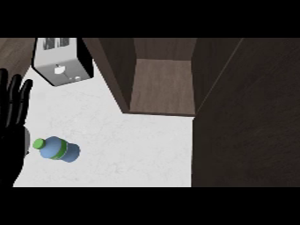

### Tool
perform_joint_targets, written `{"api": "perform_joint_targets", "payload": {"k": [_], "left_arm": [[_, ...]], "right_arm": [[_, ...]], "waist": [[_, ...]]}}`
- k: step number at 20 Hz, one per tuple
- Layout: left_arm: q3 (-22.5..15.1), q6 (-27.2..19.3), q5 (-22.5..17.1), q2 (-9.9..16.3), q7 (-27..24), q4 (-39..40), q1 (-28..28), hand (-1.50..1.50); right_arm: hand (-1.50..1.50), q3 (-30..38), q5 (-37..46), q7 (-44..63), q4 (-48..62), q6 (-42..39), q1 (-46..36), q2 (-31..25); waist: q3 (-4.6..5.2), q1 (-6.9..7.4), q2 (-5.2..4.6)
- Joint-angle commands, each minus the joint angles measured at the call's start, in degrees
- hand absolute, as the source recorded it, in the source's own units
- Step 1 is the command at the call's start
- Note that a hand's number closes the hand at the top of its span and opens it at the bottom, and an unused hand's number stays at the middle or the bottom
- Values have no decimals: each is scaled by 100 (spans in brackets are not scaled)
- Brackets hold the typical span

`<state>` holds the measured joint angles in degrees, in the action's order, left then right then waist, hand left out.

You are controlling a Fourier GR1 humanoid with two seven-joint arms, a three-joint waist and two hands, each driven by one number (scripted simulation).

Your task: Pick up the bottled water, place it into the cabinet and close the cabinet

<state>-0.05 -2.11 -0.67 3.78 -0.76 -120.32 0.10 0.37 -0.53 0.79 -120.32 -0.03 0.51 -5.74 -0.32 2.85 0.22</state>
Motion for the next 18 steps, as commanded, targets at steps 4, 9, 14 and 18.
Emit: {"api": "perform_joint_targets", "payload": {"k": [4,9,14,18], "left_arm": [[337,2091,-2093,1077,-64,32,2,-150],[132,3521,-3725,1643,307,528,791,-150],[1227,4815,-5590,2991,366,1002,1229,-150],[1813,5595,-6690,3848,433,1773,1479,-150]], "right_arm": [[-150,-70,-11,-13,-108,-78,188,3],[-150,-727,-330,288,-525,-488,415,58],[-150,-1062,-312,586,-1066,-518,878,64],[-150,-1405,-54,1360,-1760,-304,805,81]], "waist": [[54,-277,-8],[72,-214,12],[47,-234,20],[43,-242,0]]}}
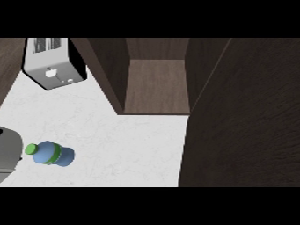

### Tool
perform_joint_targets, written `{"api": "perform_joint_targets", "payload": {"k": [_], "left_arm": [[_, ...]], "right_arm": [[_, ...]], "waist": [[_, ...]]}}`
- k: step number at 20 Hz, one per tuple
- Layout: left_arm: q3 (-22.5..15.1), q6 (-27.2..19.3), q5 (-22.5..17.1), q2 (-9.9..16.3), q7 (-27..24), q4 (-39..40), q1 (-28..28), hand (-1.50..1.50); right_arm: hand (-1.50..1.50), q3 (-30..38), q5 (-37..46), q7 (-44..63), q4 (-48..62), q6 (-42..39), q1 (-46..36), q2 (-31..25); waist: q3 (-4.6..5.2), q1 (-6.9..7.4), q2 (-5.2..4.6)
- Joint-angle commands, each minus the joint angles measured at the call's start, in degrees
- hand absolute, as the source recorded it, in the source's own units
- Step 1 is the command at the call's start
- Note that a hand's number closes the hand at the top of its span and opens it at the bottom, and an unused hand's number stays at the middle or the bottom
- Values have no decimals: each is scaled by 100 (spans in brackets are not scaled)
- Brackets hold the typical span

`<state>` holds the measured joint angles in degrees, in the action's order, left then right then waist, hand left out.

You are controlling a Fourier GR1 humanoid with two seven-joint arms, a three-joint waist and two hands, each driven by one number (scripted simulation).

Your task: Pick up the bottled water, place it into the cabinet and close the cabinet

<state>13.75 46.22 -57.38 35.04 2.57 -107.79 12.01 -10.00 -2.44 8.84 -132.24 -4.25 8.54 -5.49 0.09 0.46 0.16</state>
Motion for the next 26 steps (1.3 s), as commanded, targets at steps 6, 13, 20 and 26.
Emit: {"api": "perform_joint_targets", "payload": {"k": [6,13,20,26], "left_arm": [[786,1461,-1591,1333,270,1129,662,-150],[775,1554,-875,1018,394,1452,207,-150],[803,1612,-126,510,484,1355,203,-150],[593,1303,709,49,553,2074,-736,-150]], "right_arm": [[-150,-1132,823,900,-891,401,61,324],[-150,-1060,701,1145,-1082,453,98,246],[-150,-1412,976,1265,-1410,644,247,216],[-150,-1761,1053,1427,-1406,731,70,169]], "waist": [[-3,4,1],[0,-66,-15],[-1,-81,-1],[6,-218,-28]]}}
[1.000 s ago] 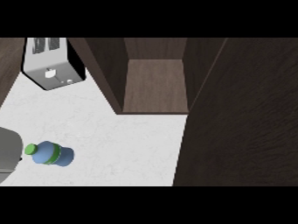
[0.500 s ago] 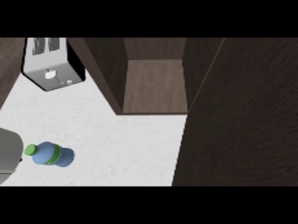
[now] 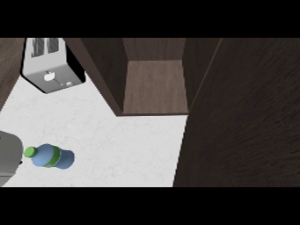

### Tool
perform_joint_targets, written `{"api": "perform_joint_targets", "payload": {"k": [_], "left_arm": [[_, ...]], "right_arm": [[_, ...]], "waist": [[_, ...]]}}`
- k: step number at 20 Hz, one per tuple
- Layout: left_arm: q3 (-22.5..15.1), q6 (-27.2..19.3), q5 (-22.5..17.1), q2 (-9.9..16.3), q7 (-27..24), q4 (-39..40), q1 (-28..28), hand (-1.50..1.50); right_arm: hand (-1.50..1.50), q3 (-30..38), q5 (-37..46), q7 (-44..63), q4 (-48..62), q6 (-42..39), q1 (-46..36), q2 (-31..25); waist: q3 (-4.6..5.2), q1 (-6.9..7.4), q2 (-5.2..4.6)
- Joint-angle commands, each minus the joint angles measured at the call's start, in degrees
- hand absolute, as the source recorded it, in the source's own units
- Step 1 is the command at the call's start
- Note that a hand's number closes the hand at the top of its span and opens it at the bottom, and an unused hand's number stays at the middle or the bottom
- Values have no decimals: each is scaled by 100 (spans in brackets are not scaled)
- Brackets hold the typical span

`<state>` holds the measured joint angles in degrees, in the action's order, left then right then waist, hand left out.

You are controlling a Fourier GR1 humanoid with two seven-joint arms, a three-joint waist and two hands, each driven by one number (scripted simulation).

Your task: Pick up the bottled water, place it into the cabinet and close the cabinet

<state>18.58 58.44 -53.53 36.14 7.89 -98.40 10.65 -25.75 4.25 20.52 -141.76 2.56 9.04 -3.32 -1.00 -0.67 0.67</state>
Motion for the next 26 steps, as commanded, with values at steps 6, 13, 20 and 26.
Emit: {"api": "perform_joint_targets", "payload": {"k": [6,13,20,26], "left_arm": [[273,572,1390,-543,-225,1596,-716,-150],[185,387,2525,-1144,-374,1542,-685,-150],[166,313,3095,-1339,-580,2030,-816,-150],[148,387,3510,-1533,-918,2039,-752,-150]], "right_arm": [[-150,-64,379,264,-274,186,-228,-69],[-150,-164,311,149,-191,238,-184,-182],[-150,-347,292,57,-190,292,-180,-255],[-150,-331,344,72,-18,367,-489,-250]], "waist": [[122,-52,-83],[139,-183,-94],[152,-348,-112],[166,-291,-118]]}}
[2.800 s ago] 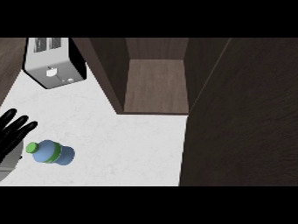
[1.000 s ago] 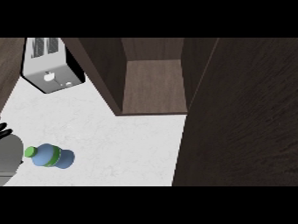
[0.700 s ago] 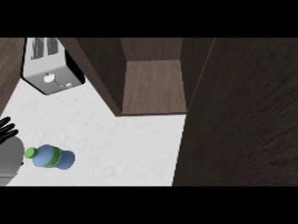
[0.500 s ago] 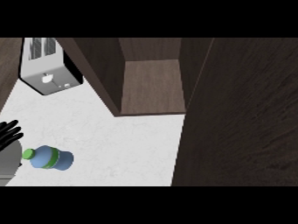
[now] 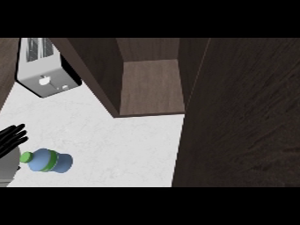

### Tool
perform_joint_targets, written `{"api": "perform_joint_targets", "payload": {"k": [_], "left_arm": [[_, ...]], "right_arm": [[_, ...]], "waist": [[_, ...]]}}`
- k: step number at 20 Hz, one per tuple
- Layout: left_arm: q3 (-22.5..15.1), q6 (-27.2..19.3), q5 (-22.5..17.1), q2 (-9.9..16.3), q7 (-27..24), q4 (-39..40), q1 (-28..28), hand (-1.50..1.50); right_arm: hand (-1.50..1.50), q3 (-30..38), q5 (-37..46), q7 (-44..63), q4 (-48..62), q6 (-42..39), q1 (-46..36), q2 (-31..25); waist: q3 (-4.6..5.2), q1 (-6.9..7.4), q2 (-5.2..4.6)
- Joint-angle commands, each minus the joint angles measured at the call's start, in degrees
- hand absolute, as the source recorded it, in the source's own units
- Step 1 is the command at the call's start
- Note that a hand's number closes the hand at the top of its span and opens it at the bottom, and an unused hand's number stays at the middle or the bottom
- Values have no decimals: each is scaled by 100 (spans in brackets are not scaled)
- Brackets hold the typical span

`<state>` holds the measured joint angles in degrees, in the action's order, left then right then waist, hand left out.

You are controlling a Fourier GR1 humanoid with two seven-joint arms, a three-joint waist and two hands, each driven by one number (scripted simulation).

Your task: Pick up the bottled water, place it into the cabinet and close the cabinet

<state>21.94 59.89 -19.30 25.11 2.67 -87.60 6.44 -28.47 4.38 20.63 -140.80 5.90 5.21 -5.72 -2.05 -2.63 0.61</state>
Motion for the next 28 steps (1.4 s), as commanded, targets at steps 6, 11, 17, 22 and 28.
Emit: {"api": "perform_joint_targets", "payload": {"k": [6,11,17,22,28], "left_arm": [[-111,183,542,-584,-781,1403,-421,-150],[-141,130,1179,-790,-1544,1952,-777,-150],[-305,-222,1879,-873,-2532,3179,-1428,-150],[-533,-296,2197,-805,-3493,3792,-1590,-150],[-1029,-270,2404,-792,-4041,4405,-1895,150]], "right_arm": [[-150,-138,271,118,-292,94,6,-85],[-150,55,218,215,-313,173,-43,-147],[-150,155,166,323,-478,266,-106,-204],[-150,-33,355,270,-445,355,-7,-262],[-150,-73,228,193,-489,354,110,-371]], "waist": [[274,-166,-98],[264,-52,-97],[254,-15,-106],[245,43,-88],[242,5,-89]]}}
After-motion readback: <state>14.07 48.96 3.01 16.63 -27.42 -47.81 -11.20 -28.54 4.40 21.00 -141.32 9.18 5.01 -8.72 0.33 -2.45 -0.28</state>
